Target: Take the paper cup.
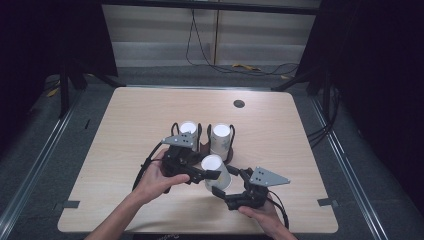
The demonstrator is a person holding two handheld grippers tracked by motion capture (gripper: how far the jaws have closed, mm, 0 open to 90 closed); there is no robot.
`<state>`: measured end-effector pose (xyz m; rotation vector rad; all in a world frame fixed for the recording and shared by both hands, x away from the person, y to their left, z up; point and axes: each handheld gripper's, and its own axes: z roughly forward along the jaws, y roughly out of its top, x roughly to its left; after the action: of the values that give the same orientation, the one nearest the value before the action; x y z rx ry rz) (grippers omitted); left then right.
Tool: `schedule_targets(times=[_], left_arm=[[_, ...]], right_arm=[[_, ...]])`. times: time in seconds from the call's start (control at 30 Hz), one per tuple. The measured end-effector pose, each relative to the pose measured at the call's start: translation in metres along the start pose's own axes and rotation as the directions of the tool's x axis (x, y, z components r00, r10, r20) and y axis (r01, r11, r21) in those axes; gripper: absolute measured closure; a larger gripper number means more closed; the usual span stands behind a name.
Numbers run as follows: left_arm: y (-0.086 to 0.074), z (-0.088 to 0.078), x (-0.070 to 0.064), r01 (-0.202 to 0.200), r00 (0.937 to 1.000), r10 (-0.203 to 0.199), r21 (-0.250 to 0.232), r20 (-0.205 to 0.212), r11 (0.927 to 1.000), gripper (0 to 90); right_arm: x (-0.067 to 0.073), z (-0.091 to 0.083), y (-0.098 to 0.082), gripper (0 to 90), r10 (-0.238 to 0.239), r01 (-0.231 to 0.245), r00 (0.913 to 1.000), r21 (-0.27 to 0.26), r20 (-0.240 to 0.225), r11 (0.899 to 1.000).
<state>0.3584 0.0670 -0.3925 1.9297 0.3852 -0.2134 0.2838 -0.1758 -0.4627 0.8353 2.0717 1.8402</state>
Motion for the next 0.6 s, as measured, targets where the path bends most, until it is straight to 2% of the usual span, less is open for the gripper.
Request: schedule_targets(times=[0.27, 0.47, 0.6], left_arm=[[-0.0007, 0.0001, 0.0015, 0.005, 1.0000, -0.005, -0.004, 0.001, 1.0000, 34.4], [-0.0026, 0.0041, 0.0009, 0.007, 0.9999, -0.007, 0.006, 0.016, 1.0000, 34.4], [-0.0026, 0.0045, 0.0009, 0.003, 0.9999, -0.003, 0.005, 0.013, 1.0000, 34.2]], right_arm=[[-0.0012, 0.0015, 0.0000, 20.3, 0.005, -0.005, 1.0000, 0.011, -0.006, 1.000], [-0.0012, 0.0034, -0.0009, 18.7, 0.002, -0.002, 0.9999, 0.025, -0.016, 1.000], [-0.0026, 0.0034, -0.0014, 22.9, 0.015, -0.015, 0.9997, 0.025, -0.020, 1.000]])
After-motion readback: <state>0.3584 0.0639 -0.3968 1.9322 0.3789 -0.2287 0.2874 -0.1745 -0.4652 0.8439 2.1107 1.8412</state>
